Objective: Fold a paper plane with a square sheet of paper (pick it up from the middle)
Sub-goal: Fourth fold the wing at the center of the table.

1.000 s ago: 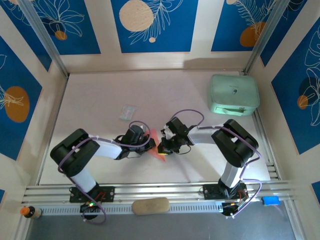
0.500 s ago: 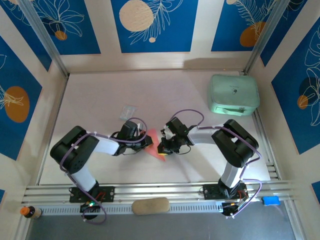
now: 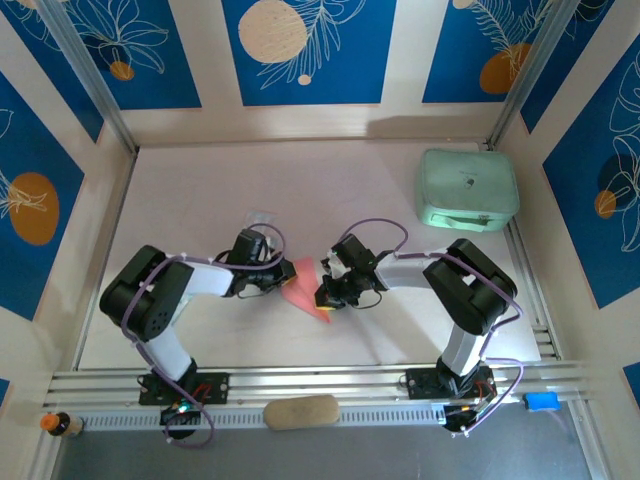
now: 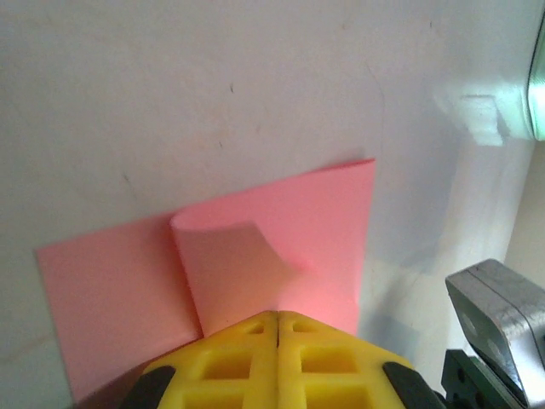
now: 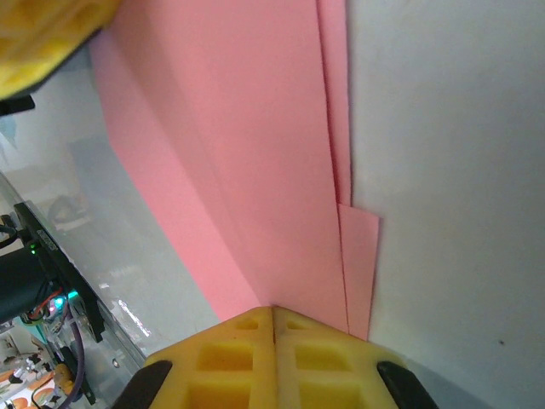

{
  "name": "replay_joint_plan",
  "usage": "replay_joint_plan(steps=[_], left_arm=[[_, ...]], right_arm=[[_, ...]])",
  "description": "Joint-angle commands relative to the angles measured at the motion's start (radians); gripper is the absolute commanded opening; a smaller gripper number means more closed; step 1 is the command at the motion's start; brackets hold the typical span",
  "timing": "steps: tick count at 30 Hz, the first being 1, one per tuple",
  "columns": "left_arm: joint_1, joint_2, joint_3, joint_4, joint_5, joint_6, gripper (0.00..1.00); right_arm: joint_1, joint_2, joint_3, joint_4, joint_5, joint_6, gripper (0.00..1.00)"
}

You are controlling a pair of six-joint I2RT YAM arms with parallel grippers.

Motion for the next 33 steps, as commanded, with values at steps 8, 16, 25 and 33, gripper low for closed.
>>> replay_joint_plan(steps=[8,16,25,33], left_arm=[[0.067,0.034,0.108,-0.214,-0.12,0.102,0.03],[0.072,0.009,0.15,-0.308,-0.162,0.147,0.03],[0.072,-0.102,0.156,-0.384,-0.209,0.186,0.04],[0.066,-0.18,0.112,-0.335,-0.181,0.161,0.04]], right_arm=[[0.006,0.051,-0.048,-0.18,0.095,-0.023,0.0],[0.003,0.046,-0.049,-0.18,0.095,-0.026,0.0],[-0.001,0.04,-0.051,-0.177,0.087,-0.033,0.0],[-0.003,0.039,-0.051,-0.173,0.082,-0.037,0.0]])
